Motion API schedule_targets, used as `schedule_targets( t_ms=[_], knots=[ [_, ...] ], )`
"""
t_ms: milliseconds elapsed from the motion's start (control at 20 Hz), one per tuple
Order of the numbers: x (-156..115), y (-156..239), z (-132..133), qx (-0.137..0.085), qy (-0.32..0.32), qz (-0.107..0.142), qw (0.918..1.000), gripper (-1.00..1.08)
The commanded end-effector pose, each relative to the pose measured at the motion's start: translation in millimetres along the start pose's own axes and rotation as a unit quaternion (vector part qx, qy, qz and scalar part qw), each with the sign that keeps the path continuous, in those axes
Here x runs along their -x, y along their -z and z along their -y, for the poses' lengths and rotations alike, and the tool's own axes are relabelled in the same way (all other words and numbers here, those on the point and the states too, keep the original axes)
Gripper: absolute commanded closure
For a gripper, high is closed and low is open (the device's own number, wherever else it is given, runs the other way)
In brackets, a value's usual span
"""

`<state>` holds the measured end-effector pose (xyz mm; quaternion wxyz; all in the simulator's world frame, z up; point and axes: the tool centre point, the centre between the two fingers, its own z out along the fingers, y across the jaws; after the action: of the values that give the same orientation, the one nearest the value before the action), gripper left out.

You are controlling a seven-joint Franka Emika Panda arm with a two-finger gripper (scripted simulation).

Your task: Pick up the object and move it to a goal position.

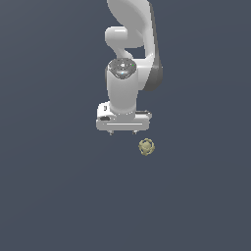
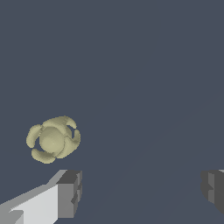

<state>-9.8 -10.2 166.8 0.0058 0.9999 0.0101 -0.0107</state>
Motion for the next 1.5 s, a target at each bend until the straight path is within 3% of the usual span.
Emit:
schedule_targets(
  t_ms=[0, 450, 700, 1050, 1450],
  knots=[
    [0, 0, 0, 0.0, 0.0, 0.0, 1.0, -0.92],
    [-3, 1, -28, 0.014, -0.014, 0.003, 0.9998, -0.92],
    [-4, -2, -23, 0.013, -0.007, 0.002, 0.9999, -0.92],
    [-7, -29, 26, 0.01, 0.069, -0.002, 0.9976, -0.92],
    [-2, -69, 104, -0.001, 0.181, -0.01, 0.9834, -0.92]
  ],
)
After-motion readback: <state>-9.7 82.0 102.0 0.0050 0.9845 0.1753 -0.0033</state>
